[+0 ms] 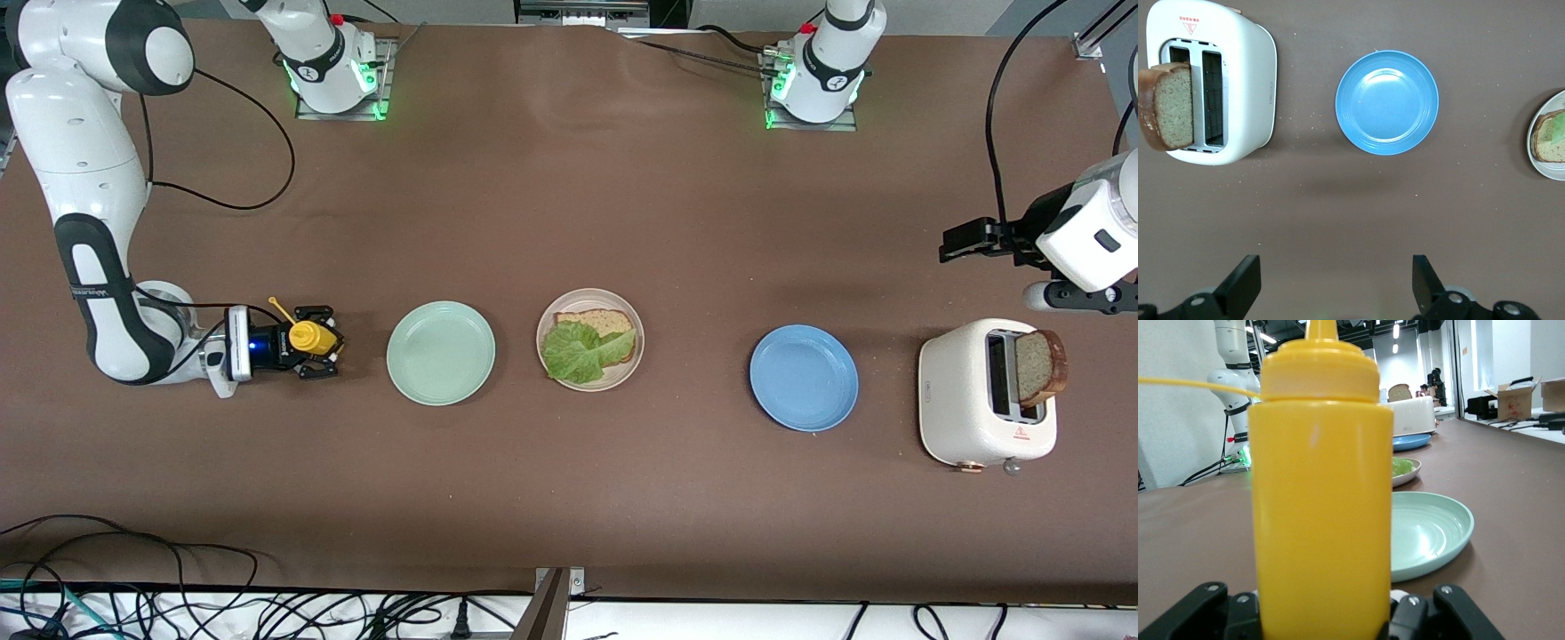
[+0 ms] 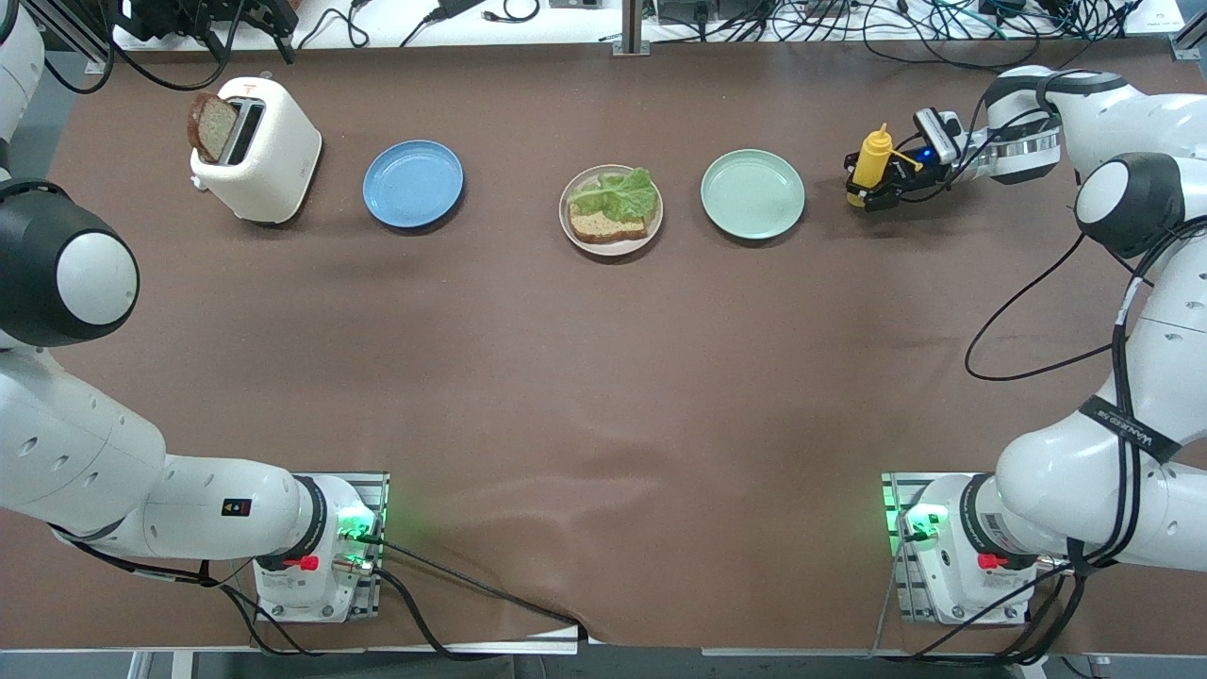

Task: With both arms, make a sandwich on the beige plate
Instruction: 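Lower the mustard bottle onto the table and open the right gripper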

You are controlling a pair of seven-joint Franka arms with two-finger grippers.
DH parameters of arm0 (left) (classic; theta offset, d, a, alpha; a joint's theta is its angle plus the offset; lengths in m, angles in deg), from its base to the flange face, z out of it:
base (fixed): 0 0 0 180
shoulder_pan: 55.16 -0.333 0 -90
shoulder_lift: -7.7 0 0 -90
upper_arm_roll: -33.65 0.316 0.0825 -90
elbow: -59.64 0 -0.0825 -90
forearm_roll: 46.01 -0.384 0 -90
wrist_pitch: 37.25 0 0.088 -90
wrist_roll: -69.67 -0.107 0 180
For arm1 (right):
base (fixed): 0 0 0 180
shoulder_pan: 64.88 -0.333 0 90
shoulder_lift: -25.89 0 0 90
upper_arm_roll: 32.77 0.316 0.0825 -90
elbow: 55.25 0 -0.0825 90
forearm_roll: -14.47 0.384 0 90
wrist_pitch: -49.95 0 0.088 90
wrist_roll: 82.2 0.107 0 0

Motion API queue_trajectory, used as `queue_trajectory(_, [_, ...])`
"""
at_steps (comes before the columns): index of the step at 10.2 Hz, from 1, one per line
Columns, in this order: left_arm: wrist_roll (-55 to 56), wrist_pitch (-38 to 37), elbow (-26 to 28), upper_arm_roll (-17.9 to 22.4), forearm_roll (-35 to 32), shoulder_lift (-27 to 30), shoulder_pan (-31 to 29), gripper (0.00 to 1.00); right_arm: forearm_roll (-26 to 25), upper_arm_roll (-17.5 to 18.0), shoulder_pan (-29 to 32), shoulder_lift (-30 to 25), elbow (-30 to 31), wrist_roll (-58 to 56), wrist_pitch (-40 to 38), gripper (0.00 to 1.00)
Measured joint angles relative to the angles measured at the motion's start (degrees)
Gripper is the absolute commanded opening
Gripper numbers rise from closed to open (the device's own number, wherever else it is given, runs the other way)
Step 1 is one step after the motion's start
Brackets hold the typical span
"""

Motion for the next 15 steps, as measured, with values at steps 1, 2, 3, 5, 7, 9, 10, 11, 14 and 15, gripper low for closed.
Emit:
queue_trajectory(1, [0.0,0.0,0.0,0.0,0.0,0.0,0.0,1.00,0.0,0.1,-0.1,0.0,0.0,-0.4,0.0,0.00])
queue_trajectory(2, [0.0,0.0,0.0,0.0,0.0,0.0,0.0,1.00,0.3,0.2,-0.3,0.0,0.0,-0.5,0.0,0.00])
queue_trajectory(3, [0.0,0.0,0.0,0.0,0.0,0.0,0.0,1.00,0.6,0.3,-0.5,0.1,0.0,-0.6,0.0,0.00])
queue_trajectory(5, [0.0,0.0,0.0,0.0,0.0,0.0,0.0,1.00,0.8,0.3,-0.9,0.7,0.0,-0.6,0.1,0.00])
queue_trajectory(7, [0.0,0.0,0.0,0.0,0.0,0.0,0.0,1.00,0.8,0.3,-1.1,1.6,0.0,-0.8,0.1,0.01])
queue_trajectory(9, [0.0,0.0,0.0,0.0,0.0,0.0,0.0,1.00,0.8,0.3,-1.1,2.1,0.0,-1.1,0.1,0.99])
queue_trajectory(10, [0.0,0.0,0.0,0.0,0.0,0.0,0.0,1.00,0.9,0.3,-1.1,2.1,0.0,-1.2,0.1,1.00])
queue_trajectory(11, [0.0,0.0,0.0,0.0,0.0,0.0,0.0,1.00,1.2,0.3,-1.0,2.1,0.0,-1.5,0.1,1.00])
queue_trajectory(14, [0.0,0.0,0.0,0.0,0.0,0.0,0.0,1.00,1.7,0.3,-0.8,2.1,0.0,-2.1,-1.0,1.00])
queue_trajectory(15, [0.0,0.0,0.0,0.0,0.0,0.0,0.0,1.00,1.8,0.3,-0.6,2.1,-0.1,-2.3,-1.5,1.00])
